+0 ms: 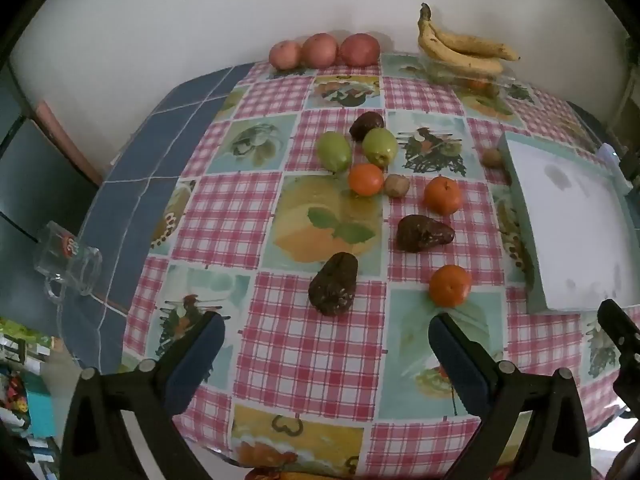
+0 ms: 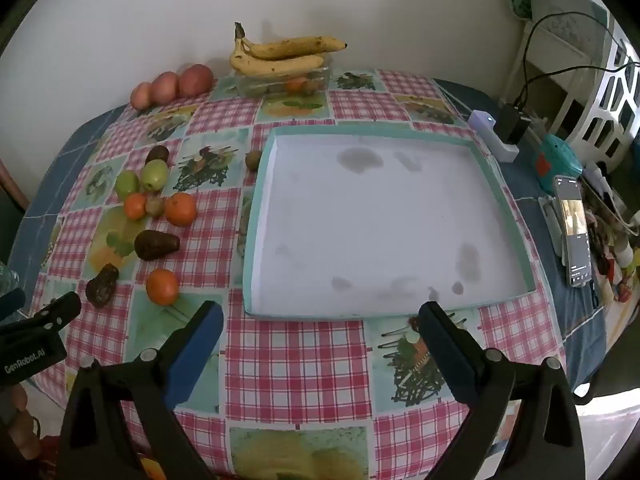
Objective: Organize fruits
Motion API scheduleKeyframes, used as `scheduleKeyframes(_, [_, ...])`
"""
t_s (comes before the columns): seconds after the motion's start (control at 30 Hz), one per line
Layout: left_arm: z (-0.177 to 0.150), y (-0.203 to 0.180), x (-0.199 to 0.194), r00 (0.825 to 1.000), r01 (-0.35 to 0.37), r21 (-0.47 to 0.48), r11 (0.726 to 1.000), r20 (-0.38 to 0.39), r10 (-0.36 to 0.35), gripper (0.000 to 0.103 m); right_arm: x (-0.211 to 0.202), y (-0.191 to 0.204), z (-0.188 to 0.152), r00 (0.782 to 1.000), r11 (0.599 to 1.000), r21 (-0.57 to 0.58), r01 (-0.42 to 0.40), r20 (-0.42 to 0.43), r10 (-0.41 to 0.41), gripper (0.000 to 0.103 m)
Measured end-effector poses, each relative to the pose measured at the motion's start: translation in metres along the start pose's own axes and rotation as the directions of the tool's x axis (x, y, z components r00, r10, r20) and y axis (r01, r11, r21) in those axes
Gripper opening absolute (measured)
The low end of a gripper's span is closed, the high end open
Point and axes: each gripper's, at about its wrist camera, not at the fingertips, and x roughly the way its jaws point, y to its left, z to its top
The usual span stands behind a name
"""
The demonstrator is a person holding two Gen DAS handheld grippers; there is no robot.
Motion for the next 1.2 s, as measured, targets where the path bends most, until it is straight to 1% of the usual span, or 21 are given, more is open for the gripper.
scheduleKeyframes(0.03, [0.0, 0.0, 0.002, 1.0, -0.011, 0.005, 1.0, -0.005, 0.011, 0.103, 0.0, 0.0, 0.001, 1.0, 1.0, 0.001, 0.0, -0.001, 0.0, 0.098])
scheduleKeyframes(0.1, [0.001, 0.002, 0.003, 1.0, -0.01, -0.002, 1.0, -0.006, 0.01, 0.103, -0.002, 0.0, 0.002, 1.0, 1.0, 0.005, 0.0, 0.001, 0.0, 0.098])
scheduleKeyframes(0.17, [-0.001, 0.001, 0.001, 1.0, 0.01, -0.001, 1.0, -0.001, -0.01, 0.103, -0.002, 0.001, 0.003, 1.0, 1.0, 0.007, -0.001, 0.002, 0.001, 0.098])
scheduleKeyframes(0.23, [-0.001, 0.004, 0.002, 1.0, 0.009, 0.007, 1.0, 0.001, -0.009, 0.103, 0.0, 0.0, -0.002, 1.0, 1.0, 0.009, -0.003, 0.002, 0.003, 0.098])
scheduleKeyframes(0.27, [-0.003, 0.004, 0.001, 1.0, 0.003, 0.014, 1.0, 0.006, -0.003, 0.103, 0.002, 0.0, -0.002, 1.0, 1.0, 0.008, -0.003, 0.002, 0.003, 0.098])
scheduleKeyframes(0.3, [-0.002, -0.006, -0.001, 1.0, -0.019, 0.025, 1.0, 0.007, 0.019, 0.103, 0.001, -0.002, -0.001, 1.0, 1.0, 0.012, -0.008, 0.0, 0.008, 0.098])
scheduleKeyframes(1.2, [-0.002, -0.008, 0.0, 1.0, -0.013, 0.026, 1.0, 0.005, 0.013, 0.103, 0.004, -0.003, 0.0, 1.0, 0.999, 0.033, -0.016, -0.017, 0.016, 0.098])
